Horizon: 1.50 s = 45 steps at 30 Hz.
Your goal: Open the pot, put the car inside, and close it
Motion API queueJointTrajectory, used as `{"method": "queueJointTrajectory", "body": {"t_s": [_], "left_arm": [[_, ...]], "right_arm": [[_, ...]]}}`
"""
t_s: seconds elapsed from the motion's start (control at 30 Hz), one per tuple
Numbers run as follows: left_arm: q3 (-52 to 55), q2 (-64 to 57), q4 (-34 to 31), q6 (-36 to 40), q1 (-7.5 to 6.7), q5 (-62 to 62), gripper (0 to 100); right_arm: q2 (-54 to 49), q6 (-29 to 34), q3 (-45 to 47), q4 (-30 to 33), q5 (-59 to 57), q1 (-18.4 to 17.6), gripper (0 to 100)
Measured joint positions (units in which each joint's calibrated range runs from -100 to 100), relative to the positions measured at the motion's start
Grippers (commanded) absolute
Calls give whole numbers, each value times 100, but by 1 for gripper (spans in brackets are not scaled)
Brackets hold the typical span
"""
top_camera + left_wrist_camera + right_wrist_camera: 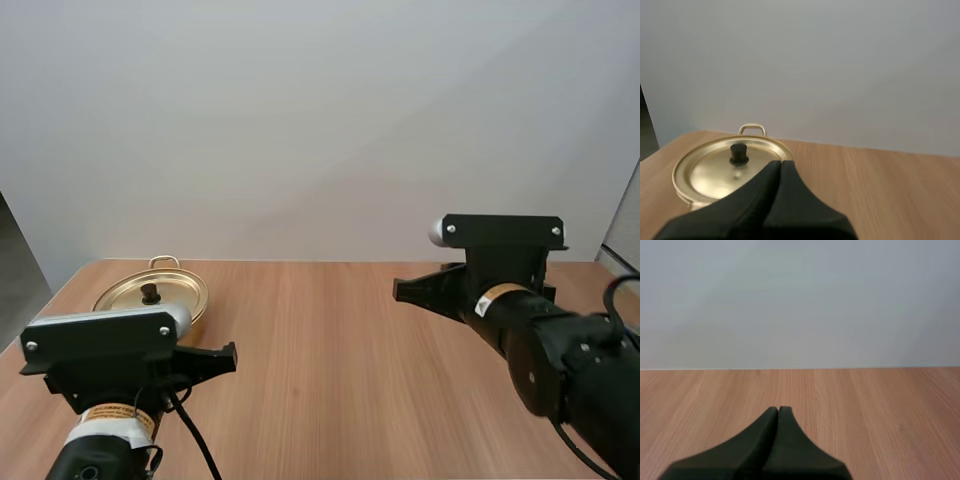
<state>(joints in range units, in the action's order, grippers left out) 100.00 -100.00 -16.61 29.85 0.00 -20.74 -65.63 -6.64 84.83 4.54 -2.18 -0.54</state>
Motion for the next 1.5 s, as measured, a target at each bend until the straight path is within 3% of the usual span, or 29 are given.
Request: {"method": "queueJointTrajectory", "body": {"t_s": [0.17,0.37,0.53,0.8,1.1,1.5], "left_arm": [[0,0,855,-778,0,-461,0],[0,0,1661,-1649,0,-913,0],[0,0,1661,-2166,0,-913,0],[0,0,1661,-2195,0,-913,0],[0,0,1661,-2195,0,-913,0],[0,0,1661,-2195,0,-913,0]], "right_arm": [[-683,0,1009,0,871,0,0],[-1527,0,1517,39,600,0,0],[-2007,0,1517,49,92,0,0],[-2897,-11,1517,130,-1773,0,0],[-3437,-11,1517,130,-2853,0,0],[-3437,-11,1517,37,-2935,0,0]]}}
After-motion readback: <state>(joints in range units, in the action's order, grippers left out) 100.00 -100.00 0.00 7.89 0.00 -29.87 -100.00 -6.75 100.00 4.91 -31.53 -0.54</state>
